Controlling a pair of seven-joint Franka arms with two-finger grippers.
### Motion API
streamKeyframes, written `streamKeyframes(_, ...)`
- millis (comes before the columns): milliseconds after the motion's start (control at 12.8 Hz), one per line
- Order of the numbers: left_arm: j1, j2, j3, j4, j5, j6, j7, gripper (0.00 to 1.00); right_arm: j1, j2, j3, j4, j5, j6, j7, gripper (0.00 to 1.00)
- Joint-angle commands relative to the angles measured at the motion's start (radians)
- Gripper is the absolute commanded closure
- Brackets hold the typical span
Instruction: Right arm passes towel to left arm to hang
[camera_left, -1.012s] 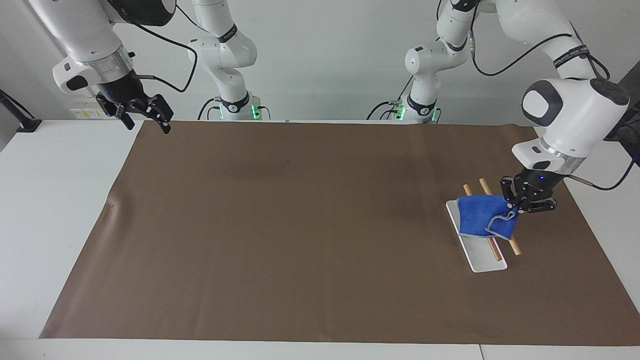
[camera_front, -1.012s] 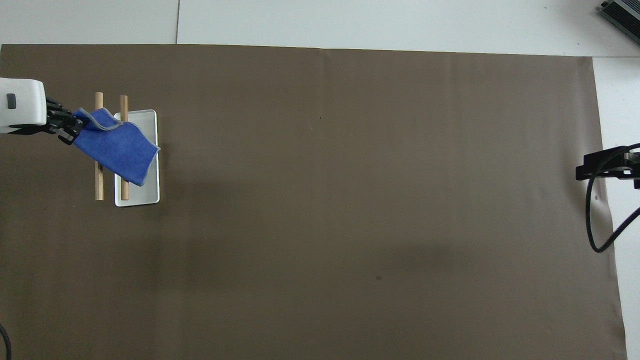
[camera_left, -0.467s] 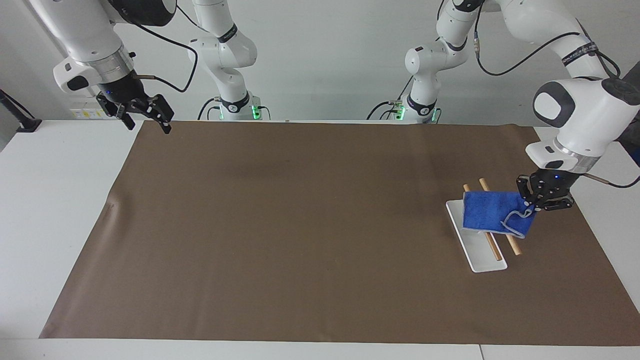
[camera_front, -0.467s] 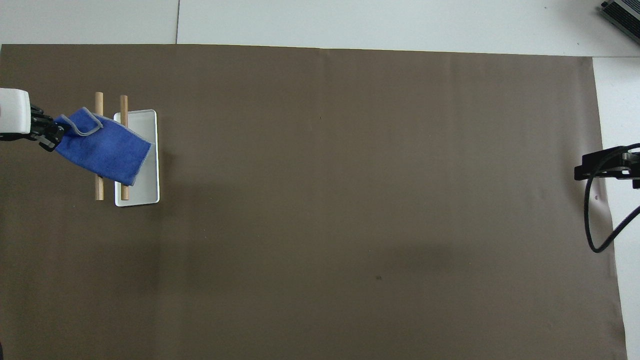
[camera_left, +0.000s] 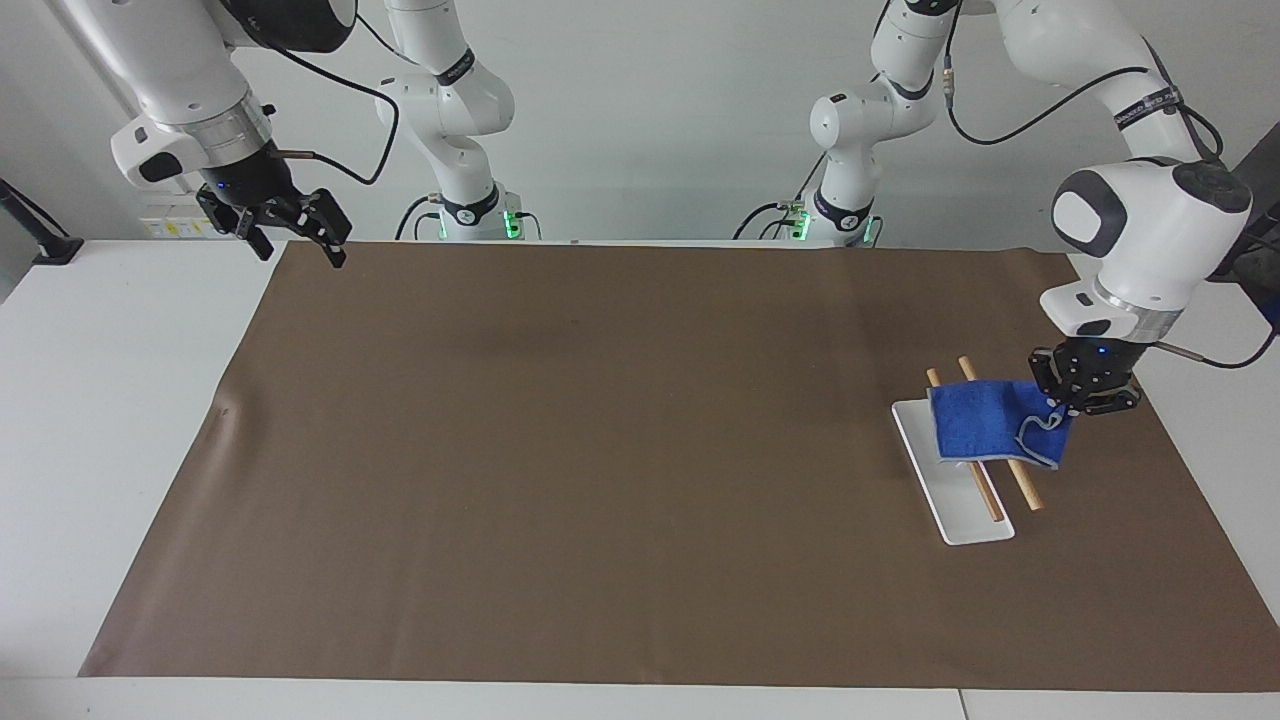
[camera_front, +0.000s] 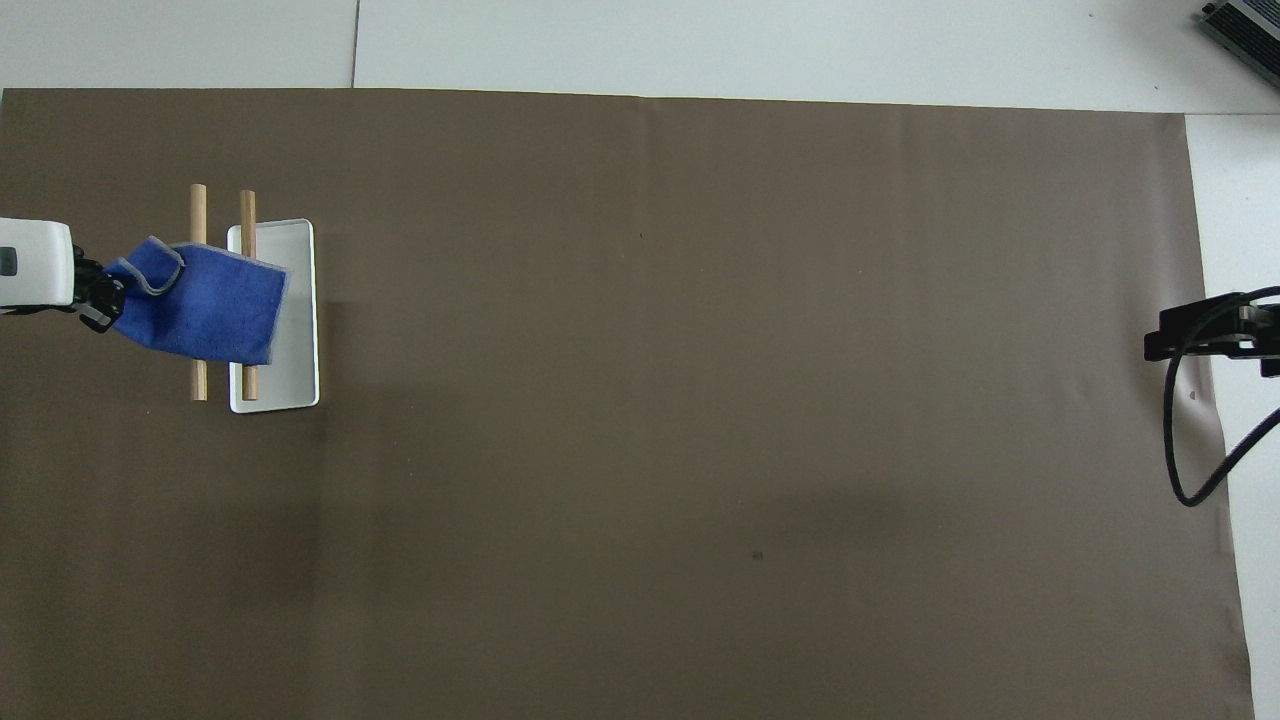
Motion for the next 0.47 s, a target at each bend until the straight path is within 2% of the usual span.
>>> streamKeyframes(0,-0.017,-0.046,-0.001,-0.054,0.022,0.022,-0.091,1.00,-0.002,-0.026,0.004,-0.029,0.002,0.001,0.000,0.00)
streamKeyframes(389,-0.033,-0.048,-0.031,-0.053,0.022,0.015,-0.188,1.00,-0.002,-0.026,0.004,-0.029,0.001,0.002,0.000,0.00)
